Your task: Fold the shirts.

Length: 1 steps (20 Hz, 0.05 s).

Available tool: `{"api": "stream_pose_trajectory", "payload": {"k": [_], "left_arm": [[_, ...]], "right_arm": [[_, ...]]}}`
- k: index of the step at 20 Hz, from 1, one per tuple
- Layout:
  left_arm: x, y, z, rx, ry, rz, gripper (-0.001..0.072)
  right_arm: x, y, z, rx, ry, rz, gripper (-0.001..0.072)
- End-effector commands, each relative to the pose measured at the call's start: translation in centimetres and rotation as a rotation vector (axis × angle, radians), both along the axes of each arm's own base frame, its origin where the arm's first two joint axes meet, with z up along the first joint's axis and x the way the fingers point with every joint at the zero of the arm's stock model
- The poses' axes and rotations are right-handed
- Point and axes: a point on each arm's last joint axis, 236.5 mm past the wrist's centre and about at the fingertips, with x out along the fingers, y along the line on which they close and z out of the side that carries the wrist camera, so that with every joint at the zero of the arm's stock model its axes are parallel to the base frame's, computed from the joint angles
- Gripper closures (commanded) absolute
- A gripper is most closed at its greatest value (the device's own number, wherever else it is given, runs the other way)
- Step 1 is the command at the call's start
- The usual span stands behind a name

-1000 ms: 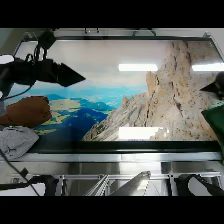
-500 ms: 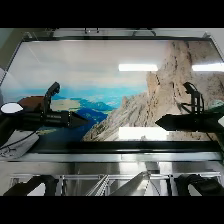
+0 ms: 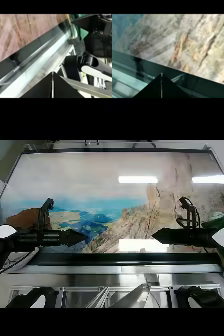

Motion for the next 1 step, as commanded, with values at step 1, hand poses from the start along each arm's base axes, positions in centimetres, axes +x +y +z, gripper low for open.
{"api": "stream_pose_trajectory", "payload": {"k": [1], "left_arm": [[-0.02, 0.03, 0.43, 0.003, -0.018, 0.012, 0.0701]], "right_arm": [[0.03, 0.02, 0.0, 0.0, -0.002, -0.001, 0.0687]]}}
